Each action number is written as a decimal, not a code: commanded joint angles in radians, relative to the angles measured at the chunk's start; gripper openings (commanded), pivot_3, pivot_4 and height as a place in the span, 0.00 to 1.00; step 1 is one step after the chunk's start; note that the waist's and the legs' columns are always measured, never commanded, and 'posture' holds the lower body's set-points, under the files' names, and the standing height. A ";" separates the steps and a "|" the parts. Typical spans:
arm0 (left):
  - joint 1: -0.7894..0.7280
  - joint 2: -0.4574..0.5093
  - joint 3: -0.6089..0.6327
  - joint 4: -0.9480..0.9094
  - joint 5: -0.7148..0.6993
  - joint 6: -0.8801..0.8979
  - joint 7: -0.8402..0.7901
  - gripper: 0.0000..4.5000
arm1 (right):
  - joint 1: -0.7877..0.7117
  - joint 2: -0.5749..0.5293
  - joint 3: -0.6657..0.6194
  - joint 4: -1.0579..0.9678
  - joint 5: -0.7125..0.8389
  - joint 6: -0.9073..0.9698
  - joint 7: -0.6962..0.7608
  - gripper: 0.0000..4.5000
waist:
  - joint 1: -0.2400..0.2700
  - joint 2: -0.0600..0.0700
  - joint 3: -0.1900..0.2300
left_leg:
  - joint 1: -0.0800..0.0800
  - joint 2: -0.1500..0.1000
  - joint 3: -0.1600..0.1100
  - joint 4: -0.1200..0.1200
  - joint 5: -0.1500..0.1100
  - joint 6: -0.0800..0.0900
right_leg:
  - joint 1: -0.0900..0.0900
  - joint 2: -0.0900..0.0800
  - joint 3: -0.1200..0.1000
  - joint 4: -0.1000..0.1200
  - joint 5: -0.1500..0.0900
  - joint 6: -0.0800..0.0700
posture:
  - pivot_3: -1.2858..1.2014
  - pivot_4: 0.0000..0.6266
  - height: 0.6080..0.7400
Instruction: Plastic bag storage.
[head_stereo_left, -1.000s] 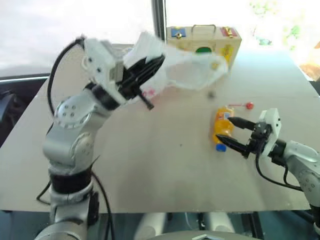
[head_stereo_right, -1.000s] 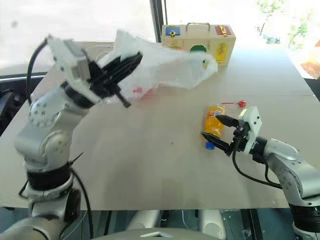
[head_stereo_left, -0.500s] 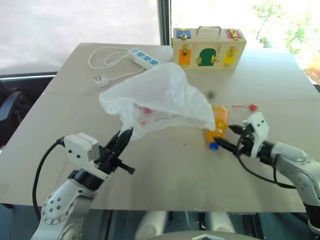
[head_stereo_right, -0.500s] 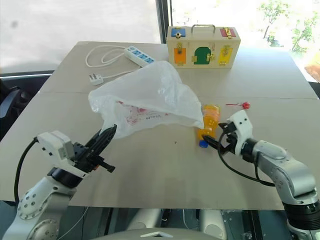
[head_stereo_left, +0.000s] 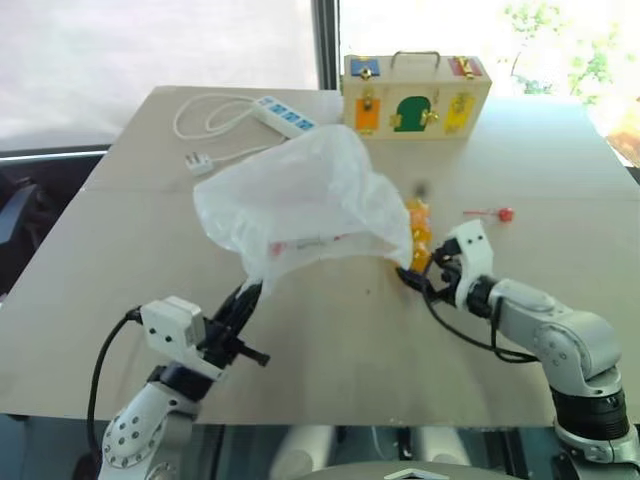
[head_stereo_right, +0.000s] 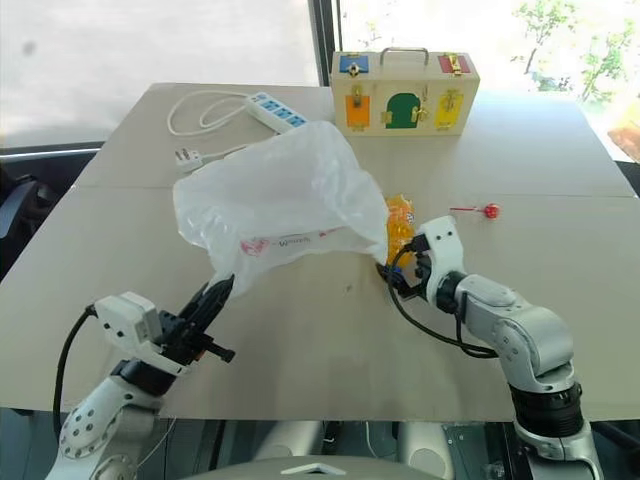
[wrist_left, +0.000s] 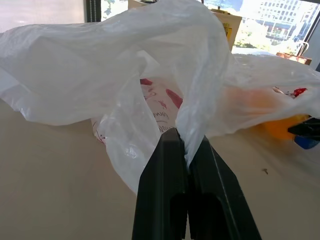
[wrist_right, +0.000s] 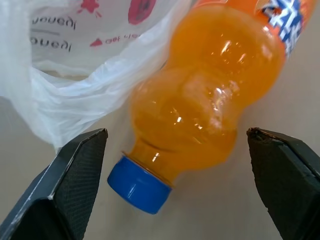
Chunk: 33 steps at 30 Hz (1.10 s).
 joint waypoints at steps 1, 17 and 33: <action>-0.002 0.000 -0.021 -0.016 0.013 -0.027 0.011 0.02 | -0.047 -0.005 0.062 0.024 -0.066 -0.022 -0.011 1.00 | -0.002 0.001 0.000 | 0.000 0.000 0.000 0.000 0.000 0.000 | 0.000 0.000 0.000 0.000 0.000 0.001 | 0.52 0.24 1.00; -0.005 0.015 -0.037 -0.014 0.000 -0.014 0.037 0.00 | -0.030 -0.042 -0.001 0.133 -0.236 -0.295 0.043 0.61 | 0.000 0.002 0.001 | -0.001 0.000 0.000 -0.002 0.000 0.000 | -0.001 0.000 0.000 -0.001 0.001 0.001 | 0.52 0.24 1.00; -0.030 0.033 -0.047 -0.011 -0.087 0.010 0.001 0.00 | -0.110 -0.146 -0.139 -0.063 0.225 -0.358 0.516 0.61 | -0.013 0.007 0.004 | -0.001 0.001 0.000 -0.009 0.003 0.005 | -0.005 0.001 0.002 -0.001 0.001 0.001 | 0.52 0.24 1.00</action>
